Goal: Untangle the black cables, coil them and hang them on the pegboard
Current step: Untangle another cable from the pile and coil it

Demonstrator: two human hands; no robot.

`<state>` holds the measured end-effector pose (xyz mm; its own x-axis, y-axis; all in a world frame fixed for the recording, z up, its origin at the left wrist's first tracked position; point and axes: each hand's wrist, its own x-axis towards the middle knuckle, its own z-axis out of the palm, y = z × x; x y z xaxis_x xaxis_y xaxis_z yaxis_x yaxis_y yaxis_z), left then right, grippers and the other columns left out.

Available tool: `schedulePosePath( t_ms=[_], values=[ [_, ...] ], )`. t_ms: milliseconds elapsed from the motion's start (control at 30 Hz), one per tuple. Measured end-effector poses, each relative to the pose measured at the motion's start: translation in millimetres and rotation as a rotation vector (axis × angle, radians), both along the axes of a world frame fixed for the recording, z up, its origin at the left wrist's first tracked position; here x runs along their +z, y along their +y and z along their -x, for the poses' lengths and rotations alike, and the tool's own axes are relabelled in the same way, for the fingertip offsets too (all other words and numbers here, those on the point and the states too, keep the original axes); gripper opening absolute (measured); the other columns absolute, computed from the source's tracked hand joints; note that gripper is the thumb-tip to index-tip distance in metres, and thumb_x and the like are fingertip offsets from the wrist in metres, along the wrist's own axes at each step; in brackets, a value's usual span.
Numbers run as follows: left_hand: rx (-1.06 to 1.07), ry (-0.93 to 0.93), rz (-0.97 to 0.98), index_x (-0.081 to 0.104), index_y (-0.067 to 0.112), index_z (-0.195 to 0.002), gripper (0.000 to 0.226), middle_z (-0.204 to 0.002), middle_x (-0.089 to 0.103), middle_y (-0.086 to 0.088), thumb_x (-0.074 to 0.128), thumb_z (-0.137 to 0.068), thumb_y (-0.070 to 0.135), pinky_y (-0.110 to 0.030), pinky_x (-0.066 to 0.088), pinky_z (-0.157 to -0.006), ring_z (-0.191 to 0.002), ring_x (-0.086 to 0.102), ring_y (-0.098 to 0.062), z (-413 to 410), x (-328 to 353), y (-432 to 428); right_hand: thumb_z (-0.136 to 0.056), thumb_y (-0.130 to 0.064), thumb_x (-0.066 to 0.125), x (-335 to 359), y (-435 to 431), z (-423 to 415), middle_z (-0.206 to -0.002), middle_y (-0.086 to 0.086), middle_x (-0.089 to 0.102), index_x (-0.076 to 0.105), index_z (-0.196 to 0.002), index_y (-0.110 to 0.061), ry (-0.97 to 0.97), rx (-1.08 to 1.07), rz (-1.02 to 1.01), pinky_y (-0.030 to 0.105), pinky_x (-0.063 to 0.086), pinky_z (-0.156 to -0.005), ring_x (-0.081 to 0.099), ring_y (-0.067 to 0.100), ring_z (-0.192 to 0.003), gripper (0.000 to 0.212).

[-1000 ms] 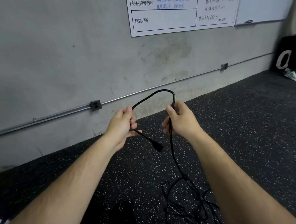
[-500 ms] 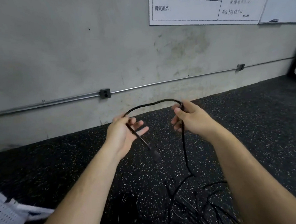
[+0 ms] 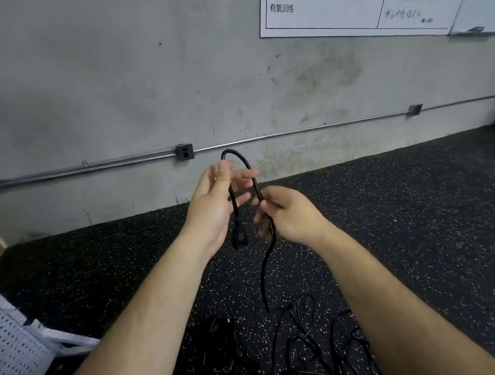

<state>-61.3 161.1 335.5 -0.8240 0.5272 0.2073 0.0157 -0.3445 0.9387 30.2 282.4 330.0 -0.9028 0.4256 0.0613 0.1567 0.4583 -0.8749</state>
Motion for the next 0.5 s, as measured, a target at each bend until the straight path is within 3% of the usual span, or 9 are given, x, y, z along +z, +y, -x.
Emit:
schedulePosePath(
  t_ms=[100, 167, 267, 333, 400, 500],
  values=[
    [0.036, 0.115, 0.201, 0.061, 0.037, -0.115, 0.051, -0.116, 0.072, 0.003, 0.034, -0.091, 0.072, -0.052, 0.05, -0.105, -0.111, 0.069, -0.014, -5, -13, -5, -0.109, -0.01, 0.041, 7, 2, 0, -0.084, 0.006, 0.07, 0.063, -0.103, -0.012, 0.094, -0.063, 0.205, 0.047, 0.061, -0.07, 0.071, 0.02, -0.072, 0.024],
    [-0.063, 0.116, 0.297, 0.065, 0.04, -0.109, 0.049, -0.119, 0.072, 0.005, 0.04, -0.091, 0.078, -0.055, 0.046, -0.108, -0.117, 0.067, -0.018, -6, -19, -8, -0.108, -0.011, 0.043, 9, 4, 0, -0.084, 0.006, 0.071, 0.065, -0.104, -0.012, 0.142, -0.087, 0.278, 0.049, 0.064, -0.074, 0.072, 0.017, -0.076, 0.023],
    [-0.133, 0.176, 0.348, 0.062, 0.02, -0.116, 0.031, -0.113, 0.075, 0.015, 0.052, -0.102, 0.045, -0.043, 0.05, -0.105, -0.111, 0.069, -0.012, -7, -24, -7, -0.108, -0.01, 0.045, 9, 7, 2, -0.085, 0.008, 0.072, 0.066, -0.106, -0.006, 0.234, -0.121, 0.408, 0.036, 0.062, -0.062, 0.074, 0.018, -0.072, 0.021],
    [-0.126, 0.218, 0.328, 0.057, 0.015, -0.119, 0.016, -0.108, 0.076, 0.013, 0.053, -0.105, 0.023, -0.026, 0.055, -0.091, -0.1, 0.071, -0.005, -8, -23, -5, -0.107, -0.011, 0.048, 7, 7, 3, -0.091, 0.008, 0.075, 0.068, -0.104, -0.007, 0.258, -0.138, 0.428, 0.028, 0.058, -0.061, 0.074, 0.015, -0.074, 0.02],
    [-0.137, 0.19, 0.333, 0.054, 0.016, -0.125, 0.02, -0.103, 0.076, 0.005, 0.053, -0.105, 0.015, -0.015, 0.055, -0.075, -0.09, 0.072, -0.003, -8, -23, -4, -0.106, -0.013, 0.052, 3, 8, 6, -0.095, 0.003, 0.078, 0.071, -0.1, -0.014, 0.266, -0.164, 0.369, 0.024, 0.053, -0.071, 0.074, 0.011, -0.087, 0.02],
    [-0.191, 0.157, 0.392, 0.052, 0.017, -0.136, 0.031, -0.11, 0.075, -0.001, 0.055, -0.104, 0.016, -0.016, 0.054, -0.078, -0.095, 0.073, -0.005, -8, -26, -5, -0.102, -0.016, 0.059, 2, 7, 7, -0.1, -0.005, 0.078, 0.076, -0.1, -0.019, 0.276, -0.177, 0.414, 0.025, 0.048, -0.082, 0.068, 0.01, -0.102, 0.018]
  ],
)
